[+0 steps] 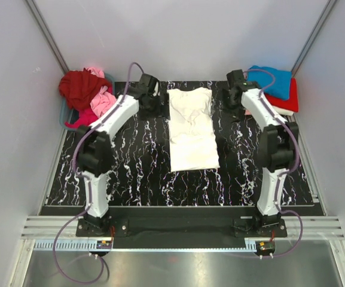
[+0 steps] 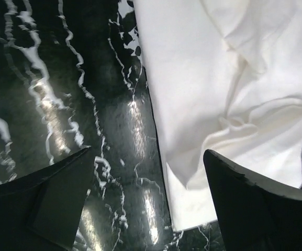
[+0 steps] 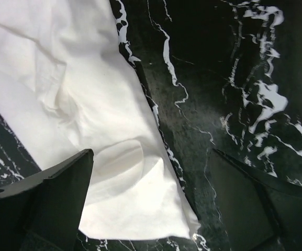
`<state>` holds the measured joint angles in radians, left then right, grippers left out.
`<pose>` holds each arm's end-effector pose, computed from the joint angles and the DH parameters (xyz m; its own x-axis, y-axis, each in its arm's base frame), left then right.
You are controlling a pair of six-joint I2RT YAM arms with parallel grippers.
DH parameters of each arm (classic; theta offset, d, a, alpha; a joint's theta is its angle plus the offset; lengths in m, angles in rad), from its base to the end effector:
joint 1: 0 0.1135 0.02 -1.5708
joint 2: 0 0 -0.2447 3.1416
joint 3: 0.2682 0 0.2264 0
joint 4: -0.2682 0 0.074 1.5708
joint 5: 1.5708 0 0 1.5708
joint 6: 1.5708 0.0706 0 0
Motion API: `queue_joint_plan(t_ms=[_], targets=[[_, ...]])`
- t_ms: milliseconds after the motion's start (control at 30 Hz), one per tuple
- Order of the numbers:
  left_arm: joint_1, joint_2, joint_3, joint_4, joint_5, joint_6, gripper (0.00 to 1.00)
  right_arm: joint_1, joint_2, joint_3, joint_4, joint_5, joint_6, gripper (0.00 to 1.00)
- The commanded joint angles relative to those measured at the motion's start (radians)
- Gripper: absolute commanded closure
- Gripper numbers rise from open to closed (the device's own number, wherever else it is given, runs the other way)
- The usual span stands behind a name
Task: Fold and stack the t-shirts
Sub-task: Fold the tshirt
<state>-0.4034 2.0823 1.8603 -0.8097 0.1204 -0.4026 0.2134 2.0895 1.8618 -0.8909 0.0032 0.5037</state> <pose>0.4013 -0.1805 0.2137 -0.9011 -0.0383 -0.4319 0.1015 0.9498 -0.2960 0.4210 0.0910 0.2051 -0.8715 0.3050 -0.3841 0.2400 0.9481 0.2084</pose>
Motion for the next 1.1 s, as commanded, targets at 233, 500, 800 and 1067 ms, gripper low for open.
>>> queue_joint_plan(t_ms=[233,500,800,1067], targets=[[-0.146,-0.427,-0.503,0.309,-0.001,-0.012,0.26,0.001,-0.425,-0.515,0.22,-0.31,-0.011,0.56],[-0.262,-0.286,-0.497,0.362,-0.01,0.007,0.49,0.018,-0.376,-0.635,0.265,-0.414,-0.069,0.84],[-0.25,-0.09,-0.305,0.273,-0.076,0.061,0.48,0.017,-0.261,-0.645,0.259,-0.398,-0.116,0.89],[-0.15,0.133,-0.064,0.169,-0.059,0.071,0.48,0.014,-0.224,-0.743,0.288,-0.342,-0.102,0.87]])
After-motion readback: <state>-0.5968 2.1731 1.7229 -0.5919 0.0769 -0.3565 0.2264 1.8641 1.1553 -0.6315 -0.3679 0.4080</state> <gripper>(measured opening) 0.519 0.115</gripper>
